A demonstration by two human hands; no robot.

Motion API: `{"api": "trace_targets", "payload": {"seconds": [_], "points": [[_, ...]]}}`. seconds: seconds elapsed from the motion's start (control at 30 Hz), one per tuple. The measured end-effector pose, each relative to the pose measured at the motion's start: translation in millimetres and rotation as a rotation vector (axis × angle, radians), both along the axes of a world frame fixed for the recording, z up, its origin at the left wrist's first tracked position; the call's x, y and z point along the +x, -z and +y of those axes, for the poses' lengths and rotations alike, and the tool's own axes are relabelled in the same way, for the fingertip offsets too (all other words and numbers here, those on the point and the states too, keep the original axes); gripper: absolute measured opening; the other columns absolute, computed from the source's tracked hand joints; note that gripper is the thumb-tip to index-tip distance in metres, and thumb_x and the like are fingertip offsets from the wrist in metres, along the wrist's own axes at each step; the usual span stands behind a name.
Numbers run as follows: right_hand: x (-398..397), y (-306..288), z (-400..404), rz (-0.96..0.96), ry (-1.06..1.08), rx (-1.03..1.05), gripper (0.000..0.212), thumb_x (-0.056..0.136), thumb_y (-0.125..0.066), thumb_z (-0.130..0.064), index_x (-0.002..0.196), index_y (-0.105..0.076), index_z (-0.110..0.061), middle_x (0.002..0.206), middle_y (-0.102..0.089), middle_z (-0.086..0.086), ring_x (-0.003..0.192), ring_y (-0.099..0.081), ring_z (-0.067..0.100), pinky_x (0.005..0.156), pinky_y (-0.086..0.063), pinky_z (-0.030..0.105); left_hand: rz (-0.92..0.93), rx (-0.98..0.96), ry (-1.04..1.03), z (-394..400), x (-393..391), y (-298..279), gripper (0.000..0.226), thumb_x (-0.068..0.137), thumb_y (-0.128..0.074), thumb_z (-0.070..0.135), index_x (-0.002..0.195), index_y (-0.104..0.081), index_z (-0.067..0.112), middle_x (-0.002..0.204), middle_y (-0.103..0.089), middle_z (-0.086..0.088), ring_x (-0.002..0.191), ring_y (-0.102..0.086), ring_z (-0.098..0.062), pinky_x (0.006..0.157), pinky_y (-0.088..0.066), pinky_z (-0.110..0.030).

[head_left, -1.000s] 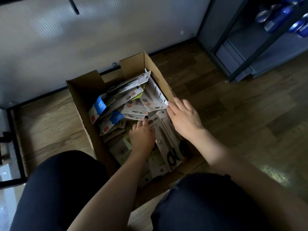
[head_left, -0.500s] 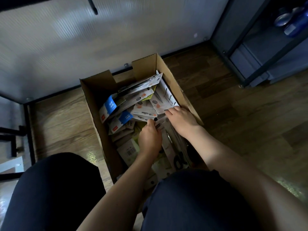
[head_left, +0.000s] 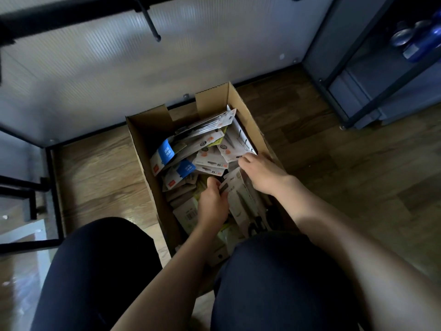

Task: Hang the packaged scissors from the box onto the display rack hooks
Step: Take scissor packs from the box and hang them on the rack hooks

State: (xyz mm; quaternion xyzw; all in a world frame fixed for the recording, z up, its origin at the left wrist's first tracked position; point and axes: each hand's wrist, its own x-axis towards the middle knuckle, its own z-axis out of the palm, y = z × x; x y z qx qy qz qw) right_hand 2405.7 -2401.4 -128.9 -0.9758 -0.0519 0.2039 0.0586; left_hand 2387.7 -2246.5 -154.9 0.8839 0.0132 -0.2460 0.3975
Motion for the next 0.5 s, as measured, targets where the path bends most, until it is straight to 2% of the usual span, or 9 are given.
{"api": "trace_targets", "payload": {"seconds": [0.07, 0.17, 0.2, 0.27, 0.33, 0.43, 0.5], "points": [[0.8, -10.8, -0.7, 0.050, -0.007, 0.017, 0.042, 0.084, -0.052, 0.007, 0.123, -0.045, -0.008, 0.132, -0.046, 0.009, 0.120, -0.044, 0.027, 0.107, -0.026, 0.036, 0.020, 0.005, -0.005, 0.1, -3.0, -5.8, 0.014, 0.093, -0.054, 0.017, 0.103, -0.044, 0.018, 0.091, -0.057, 0.001, 0.082, -0.061, -0.021, 0.072, -0.056, -0.043], [9.9, -21.7, -3.2, 0.061, -0.059, 0.004, 0.029, 0.084, -0.052, 0.004, 0.106, -0.046, -0.014, 0.113, -0.053, 0.006, 0.112, -0.052, 0.026, 0.112, -0.020, 0.042, 0.029, 0.011, -0.007, -0.8, -5.2, -10.2, 0.014, 0.093, -0.053, 0.016, 0.104, -0.045, 0.018, 0.090, -0.056, 0.002, 0.080, -0.061, -0.019, 0.070, -0.056, -0.042], [12.4, -24.0, -3.8, 0.053, -0.078, 0.005, 0.029, 0.085, -0.052, 0.003, 0.109, -0.046, -0.013, 0.113, -0.052, 0.006, 0.111, -0.052, 0.026, 0.109, -0.023, 0.042, 0.022, 0.011, -0.009, -0.3, -5.5, -10.0, 0.014, 0.094, -0.053, 0.016, 0.105, -0.045, 0.017, 0.089, -0.055, 0.003, 0.078, -0.060, -0.017, 0.068, -0.056, -0.039], [16.2, -26.0, -5.8, 0.064, -0.082, 0.014, 0.035, 0.087, -0.051, 0.004, 0.119, -0.043, -0.007, 0.118, -0.050, 0.009, 0.111, -0.050, 0.028, 0.094, -0.035, 0.038, 0.028, 0.002, -0.028, 0.4, -4.6, -8.6, 0.016, 0.093, -0.054, 0.014, 0.108, -0.046, 0.015, 0.086, -0.053, 0.006, 0.074, -0.057, -0.010, 0.062, -0.053, -0.028], [17.9, -24.7, -9.3, 0.066, -0.099, -0.030, 0.044, 0.087, -0.052, 0.005, 0.129, -0.043, -0.007, 0.123, -0.048, 0.008, 0.112, -0.050, 0.028, 0.084, -0.038, 0.033, 0.071, -0.026, -0.052, 0.0, -1.4, -5.7, 0.021, 0.092, -0.056, 0.014, 0.110, -0.046, 0.016, 0.088, -0.053, 0.007, 0.073, -0.055, -0.005, 0.060, -0.050, -0.022], [18.3, -14.5, -15.0, 0.070, -0.221, -0.215, 0.032, 0.090, -0.054, -0.004, 0.121, -0.059, -0.009, 0.118, -0.051, 0.008, 0.109, -0.050, 0.026, 0.093, -0.045, 0.035, 0.141, -0.067, -0.049, -2.0, 6.4, -4.3, 0.027, 0.089, -0.063, 0.018, 0.113, -0.050, 0.017, 0.091, -0.054, 0.010, 0.077, -0.055, -0.003, 0.059, -0.044, -0.017], [16.0, -16.5, -16.8, 0.126, -0.211, -0.265, 0.027, 0.090, -0.052, -0.006, 0.114, -0.063, -0.011, 0.114, -0.053, 0.010, 0.109, -0.049, 0.028, 0.095, -0.045, 0.037, 0.162, -0.033, 0.022, -1.8, 9.0, -9.7, 0.025, 0.089, -0.062, 0.021, 0.113, -0.058, 0.015, 0.095, -0.060, 0.006, 0.082, -0.059, -0.008, 0.062, -0.046, -0.019]]}}
